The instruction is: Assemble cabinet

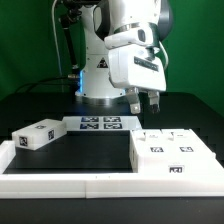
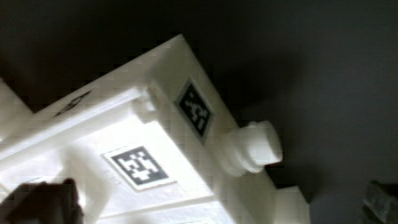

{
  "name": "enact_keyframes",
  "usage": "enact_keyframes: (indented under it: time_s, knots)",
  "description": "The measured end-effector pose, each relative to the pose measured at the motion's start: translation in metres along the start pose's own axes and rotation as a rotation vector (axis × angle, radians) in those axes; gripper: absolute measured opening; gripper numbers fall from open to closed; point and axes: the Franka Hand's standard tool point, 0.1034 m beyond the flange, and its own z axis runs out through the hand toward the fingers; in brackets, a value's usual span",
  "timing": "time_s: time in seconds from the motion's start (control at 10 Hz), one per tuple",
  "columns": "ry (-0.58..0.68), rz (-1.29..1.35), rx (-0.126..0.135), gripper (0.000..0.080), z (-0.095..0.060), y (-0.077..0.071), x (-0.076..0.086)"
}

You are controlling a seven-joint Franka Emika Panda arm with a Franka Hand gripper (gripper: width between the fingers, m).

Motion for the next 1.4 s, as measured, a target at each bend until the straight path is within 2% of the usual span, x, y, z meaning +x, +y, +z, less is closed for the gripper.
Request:
enact_keyframes:
  time_s: [0.1, 0.2, 0.5, 0.7, 0.8, 1.0, 1.1, 1.2, 1.4]
  knots:
    - [0.018, 0.08, -0.013, 0.0797, -0.002, -0.008, 0.009]
    - [0.014, 0.115, -0.016, 0.0797, -0.001, -0.013, 0.012]
    - [0.011, 0.133, -0.018, 0.0797, 0.0, -0.012, 0.012]
    - [0.008, 0.268, -0.022, 0.0797, 0.0, -0.011, 0.01]
    - [-0.003, 0.43, -0.021, 0.0797, 0.0, -0.014, 0.011]
    - [-0.048, 0.62, 0.006, 0.0797, 0.004, -0.018, 0.014]
    - [-0.064, 0.72, 0.011, 0.0797, 0.006, -0.012, 0.012]
    - [-0.064, 0.762, 0.006, 0.0797, 0.007, -0.007, 0.008]
    - [-0.065, 0.807, 0.007, 0.0797, 0.007, -0.009, 0.01]
